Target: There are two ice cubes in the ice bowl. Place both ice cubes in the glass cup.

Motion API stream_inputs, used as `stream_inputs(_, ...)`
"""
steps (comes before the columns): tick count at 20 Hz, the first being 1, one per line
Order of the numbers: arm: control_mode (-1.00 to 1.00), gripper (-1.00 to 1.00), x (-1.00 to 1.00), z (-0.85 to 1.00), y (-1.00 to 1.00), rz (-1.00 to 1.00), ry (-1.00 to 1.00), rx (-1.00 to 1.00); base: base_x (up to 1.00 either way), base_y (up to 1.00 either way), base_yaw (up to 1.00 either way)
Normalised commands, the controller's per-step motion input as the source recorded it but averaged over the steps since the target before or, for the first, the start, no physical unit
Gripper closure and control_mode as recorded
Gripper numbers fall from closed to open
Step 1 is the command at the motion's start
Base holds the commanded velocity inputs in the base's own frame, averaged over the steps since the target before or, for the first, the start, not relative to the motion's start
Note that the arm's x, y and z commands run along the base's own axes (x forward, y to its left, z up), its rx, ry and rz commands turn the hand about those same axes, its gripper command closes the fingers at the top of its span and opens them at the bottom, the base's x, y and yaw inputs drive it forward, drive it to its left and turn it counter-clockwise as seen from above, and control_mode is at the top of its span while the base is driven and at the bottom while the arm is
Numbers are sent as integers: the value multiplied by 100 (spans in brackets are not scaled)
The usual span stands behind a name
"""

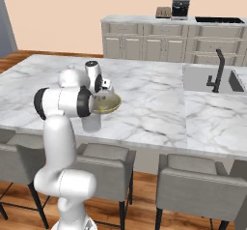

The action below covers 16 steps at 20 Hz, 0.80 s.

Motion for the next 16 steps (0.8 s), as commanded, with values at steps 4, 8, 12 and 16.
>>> stream_inputs(4,-100,100,-100,81,0,-8,0,5,0,0,0)
stream_inputs(8,-100,100,-100,56,-1,-5,1,4,0,0,0)
stream_inputs(12,-100,100,-81,7,-9,-3,11,0,0,0,0)
stream_inputs(16,-100,100,-20,7,-1,0,11,0,0,0,0)
